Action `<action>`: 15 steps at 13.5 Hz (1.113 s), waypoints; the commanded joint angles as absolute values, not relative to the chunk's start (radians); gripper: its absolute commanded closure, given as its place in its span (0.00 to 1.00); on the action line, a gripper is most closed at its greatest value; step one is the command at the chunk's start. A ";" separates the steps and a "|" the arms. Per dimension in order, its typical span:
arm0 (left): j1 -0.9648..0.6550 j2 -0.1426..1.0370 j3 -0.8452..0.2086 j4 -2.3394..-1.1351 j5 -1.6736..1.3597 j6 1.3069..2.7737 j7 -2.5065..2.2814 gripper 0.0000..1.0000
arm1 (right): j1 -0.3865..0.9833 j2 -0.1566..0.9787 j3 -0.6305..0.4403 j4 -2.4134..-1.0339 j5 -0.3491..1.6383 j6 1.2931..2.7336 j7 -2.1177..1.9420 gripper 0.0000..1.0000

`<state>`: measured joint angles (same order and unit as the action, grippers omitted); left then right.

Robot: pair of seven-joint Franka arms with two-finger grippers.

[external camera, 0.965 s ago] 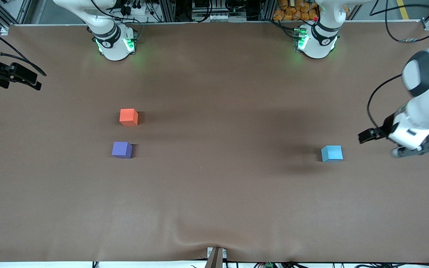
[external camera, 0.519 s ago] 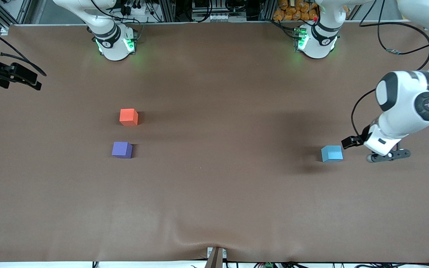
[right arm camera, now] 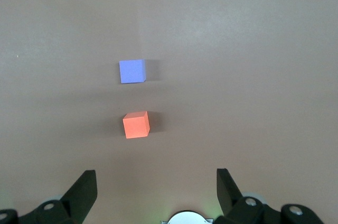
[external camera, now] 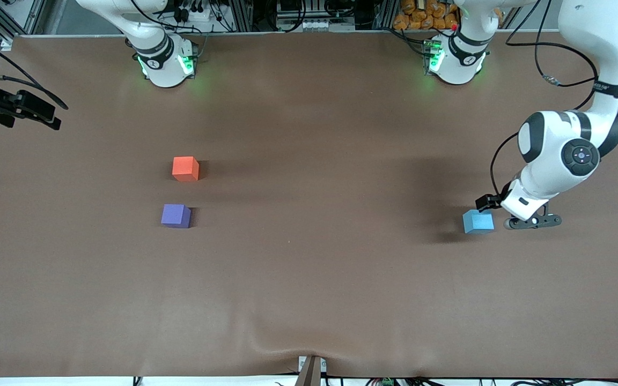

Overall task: Place blue block between orange and purple blocks
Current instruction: 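Reach the left gripper down to the light-blue block, then close the left gripper on the light-blue block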

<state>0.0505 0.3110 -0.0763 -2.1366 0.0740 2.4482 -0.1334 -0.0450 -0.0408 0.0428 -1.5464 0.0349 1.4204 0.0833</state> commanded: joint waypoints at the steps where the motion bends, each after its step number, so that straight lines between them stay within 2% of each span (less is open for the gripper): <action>1: 0.051 0.333 -0.077 -2.137 0.092 2.491 -0.120 0.00 | -0.038 -0.061 0.040 -1.565 0.046 1.419 0.087 0.00; 15: 0.035 0.452 -0.081 -2.092 0.091 2.597 -0.120 0.02 | -0.040 -0.061 0.038 -1.566 0.046 1.417 0.087 0.00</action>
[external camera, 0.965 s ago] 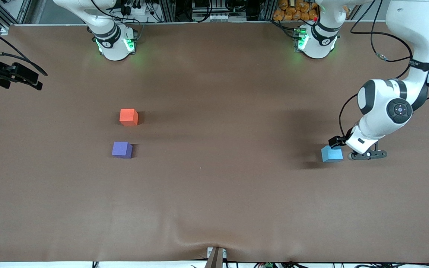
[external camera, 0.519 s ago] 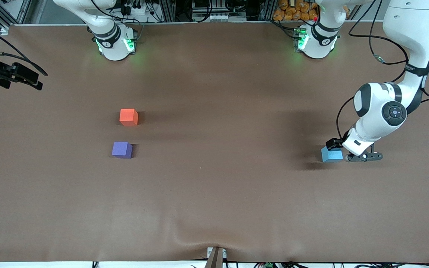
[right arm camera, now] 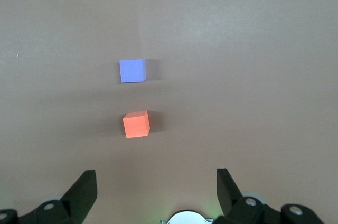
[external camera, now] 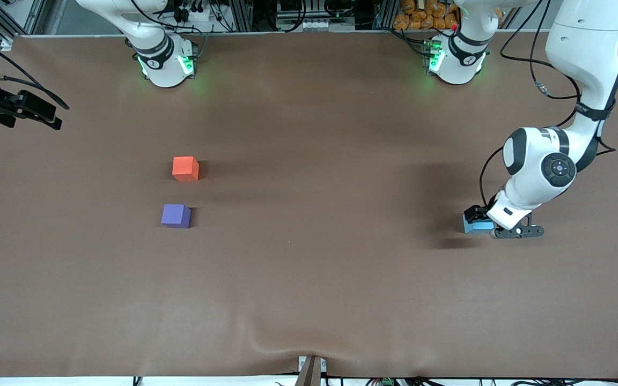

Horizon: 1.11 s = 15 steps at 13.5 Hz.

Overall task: Place blue block between orange and purple blocks
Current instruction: 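Close the left gripper on the light-blue block, then carry the light-blue block with the left gripper toward the table middle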

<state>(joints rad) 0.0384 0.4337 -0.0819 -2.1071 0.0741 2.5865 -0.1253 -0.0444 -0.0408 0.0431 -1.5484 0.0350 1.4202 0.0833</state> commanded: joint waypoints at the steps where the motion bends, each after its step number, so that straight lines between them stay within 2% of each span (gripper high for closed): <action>1: 0.035 0.453 -0.081 -2.092 0.091 2.597 -0.120 0.31 | -0.040 -0.061 0.040 -1.566 0.048 1.417 0.087 0.00; 2: 0.035 0.453 -0.084 -2.092 0.092 2.597 -0.118 0.63 | -0.040 -0.061 0.040 -1.566 0.048 1.417 0.087 0.00; 3: 0.035 0.448 -0.090 -2.092 0.092 2.597 -0.117 0.87 | -0.038 -0.061 0.040 -1.566 0.046 1.417 0.087 0.00; 4: 0.040 0.442 -0.110 -2.092 0.092 2.596 -0.117 0.95 | -0.038 -0.061 0.040 -1.566 0.046 1.417 0.087 0.00; 6: 0.041 0.411 -0.187 -2.091 0.091 2.589 -0.127 1.00 | -0.038 -0.061 0.040 -1.566 0.048 1.417 0.087 0.00; 8: 0.041 0.400 -0.283 -2.071 0.081 2.585 -0.141 1.00 | -0.038 -0.061 0.040 -1.566 0.046 1.419 0.087 0.00; 11: 0.026 0.411 -0.383 -1.979 0.077 2.531 -0.158 1.00 | -0.037 -0.063 0.040 -1.568 0.048 1.417 0.089 0.00; 15: -0.176 0.491 -0.394 -1.782 0.077 2.381 -0.372 1.00 | -0.032 -0.061 0.040 -1.568 0.048 1.416 0.089 0.00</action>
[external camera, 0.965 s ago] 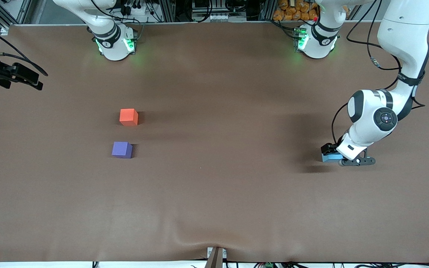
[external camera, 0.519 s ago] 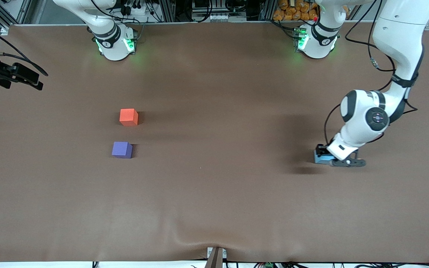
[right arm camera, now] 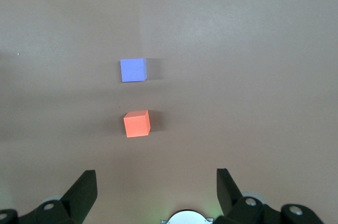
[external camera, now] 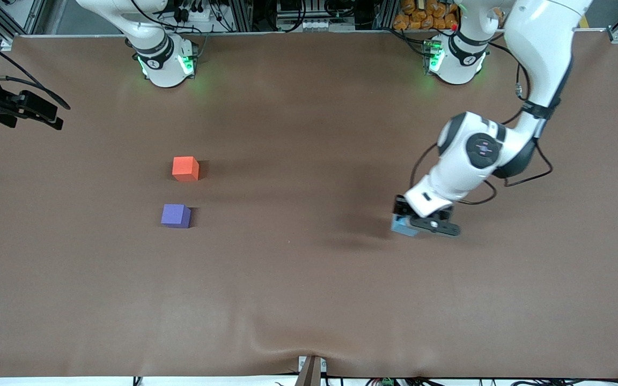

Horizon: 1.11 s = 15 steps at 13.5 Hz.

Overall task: Place blue block between orange and purple blocks
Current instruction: 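Carry the light-blue block with the left gripper toward the table middle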

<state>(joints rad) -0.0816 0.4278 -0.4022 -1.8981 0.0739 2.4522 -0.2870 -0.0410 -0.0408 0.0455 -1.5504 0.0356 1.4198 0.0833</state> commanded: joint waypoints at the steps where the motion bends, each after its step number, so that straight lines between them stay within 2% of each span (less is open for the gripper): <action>1: -0.217 0.523 -0.394 -1.731 0.081 2.364 -0.412 1.00 | -0.032 -0.061 0.041 -1.568 0.048 1.416 0.089 0.00; 8: -0.481 0.796 -0.373 -1.450 0.084 2.359 -0.511 1.00 | -0.021 -0.061 0.040 -1.571 0.048 1.414 0.089 0.00; 11: -0.677 0.857 -0.220 -1.381 0.077 2.361 -0.626 1.00 | -0.021 -0.061 0.040 -1.571 0.046 1.411 0.089 0.00; 12: -0.724 0.865 -0.175 -1.376 0.074 2.361 -0.653 0.90 | -0.021 -0.061 0.040 -1.571 0.048 1.413 0.089 0.00; 13: -0.741 0.862 -0.164 -1.376 0.074 2.361 -0.681 0.38 | -0.021 -0.061 0.040 -1.569 0.048 1.413 0.089 0.00; 14: -0.741 0.853 -0.164 -1.379 0.075 2.358 -0.695 0.00 | -0.021 -0.061 0.040 -1.571 0.046 1.413 0.089 0.00; 15: -0.741 0.839 -0.164 -1.378 0.075 2.346 -0.698 0.00 | -0.021 -0.061 0.041 -1.569 0.048 1.413 0.089 0.00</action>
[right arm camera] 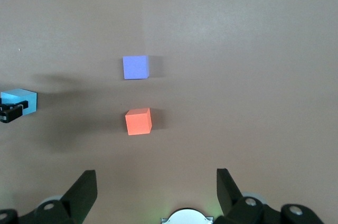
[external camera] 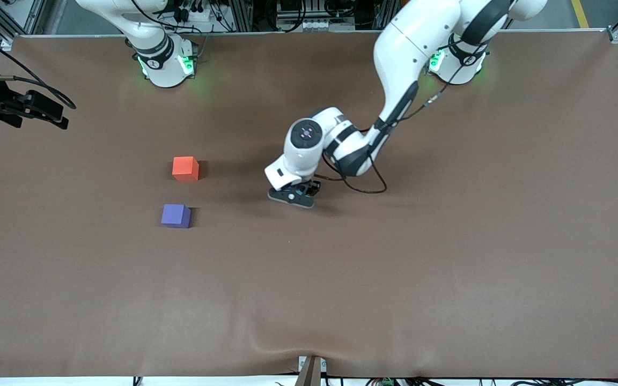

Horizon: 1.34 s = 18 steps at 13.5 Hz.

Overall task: Place blue block between orange and purple blocks
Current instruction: 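Carry the light-blue block with the left gripper toward the table middle, then set down the blue block, open the left gripper and withdraw it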

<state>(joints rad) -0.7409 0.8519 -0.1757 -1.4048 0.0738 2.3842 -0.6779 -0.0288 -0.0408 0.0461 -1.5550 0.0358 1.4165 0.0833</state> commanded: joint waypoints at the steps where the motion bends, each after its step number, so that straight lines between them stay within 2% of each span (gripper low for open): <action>1: -0.739 0.818 -0.161 -1.378 0.078 2.317 -0.698 0.00 | -0.021 -0.061 0.041 -1.569 0.048 1.413 0.089 0.00; 5: -0.726 0.671 -0.138 -1.378 0.086 2.162 -0.692 0.00 | -0.021 -0.060 0.041 -1.566 0.046 1.414 0.089 0.00; 7: -0.663 0.577 -0.130 -1.385 0.086 2.052 -0.686 0.00 | -0.021 -0.045 0.040 -1.562 0.046 1.411 0.092 0.00; 10: -0.502 0.450 -0.132 -1.388 0.087 1.878 -0.580 0.00 | -0.026 -0.016 0.040 -1.548 0.046 1.413 0.089 0.00; 13: -0.291 0.367 -0.135 -1.387 0.077 1.777 -0.422 0.00 | -0.032 0.104 0.038 -1.508 0.031 1.419 0.087 0.00; 14: -0.232 0.353 -0.135 -1.388 0.075 1.760 -0.373 0.00 | -0.034 0.156 0.038 -1.499 0.032 1.413 0.087 0.00; 18: -0.028 0.321 -0.138 -1.391 0.075 1.756 -0.177 0.00 | 0.026 0.213 0.040 -1.520 0.051 1.521 0.104 0.00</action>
<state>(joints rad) -0.0995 0.3573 -0.1216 -1.3553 0.0752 1.7618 -0.2569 -0.0227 0.1817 0.0410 -1.5423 0.0389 1.4934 0.0833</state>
